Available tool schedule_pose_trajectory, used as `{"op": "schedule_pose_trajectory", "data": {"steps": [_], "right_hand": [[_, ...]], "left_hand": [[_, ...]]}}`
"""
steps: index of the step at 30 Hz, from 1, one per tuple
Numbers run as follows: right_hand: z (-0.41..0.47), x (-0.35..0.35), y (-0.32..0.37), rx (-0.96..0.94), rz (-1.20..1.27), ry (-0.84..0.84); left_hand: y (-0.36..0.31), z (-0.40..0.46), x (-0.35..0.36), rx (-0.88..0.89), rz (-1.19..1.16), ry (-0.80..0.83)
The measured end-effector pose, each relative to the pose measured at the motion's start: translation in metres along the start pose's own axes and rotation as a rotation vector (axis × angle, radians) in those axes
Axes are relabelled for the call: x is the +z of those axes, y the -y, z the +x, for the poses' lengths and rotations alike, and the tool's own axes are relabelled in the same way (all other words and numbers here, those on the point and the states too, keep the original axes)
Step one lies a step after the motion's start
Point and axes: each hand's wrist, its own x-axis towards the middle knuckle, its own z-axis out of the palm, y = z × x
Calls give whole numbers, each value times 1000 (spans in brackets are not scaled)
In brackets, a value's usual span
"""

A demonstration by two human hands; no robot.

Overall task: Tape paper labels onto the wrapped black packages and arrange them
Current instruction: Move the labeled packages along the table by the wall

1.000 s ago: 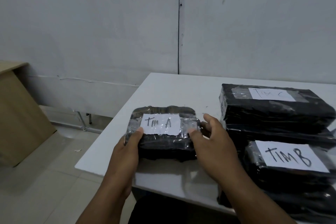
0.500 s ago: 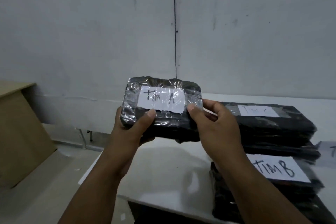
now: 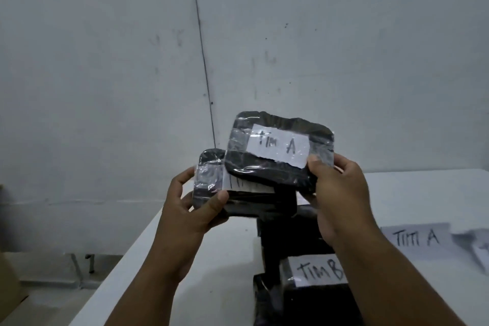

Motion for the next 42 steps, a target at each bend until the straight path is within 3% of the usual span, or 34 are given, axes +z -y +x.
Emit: {"op": "schedule_pose_trajectory", "data": {"steps": [7,14,24,32,42], "right_hand": [[28,-43,43,0,265,-138],[65,-76,69,-28,293,-139],[125,-120,89,-149,4,-114],[167,-169,105,-121,-170,-90],[235,-219,86,-92,-443,-198]], "left_hand": [[-4,13,42,21,-15,0],[-4,36,91,67,15,45],[-13,82,195,25,-17,228],[-2,103,286,-6,23,420],[34,145,347,-381,369,532]]}}
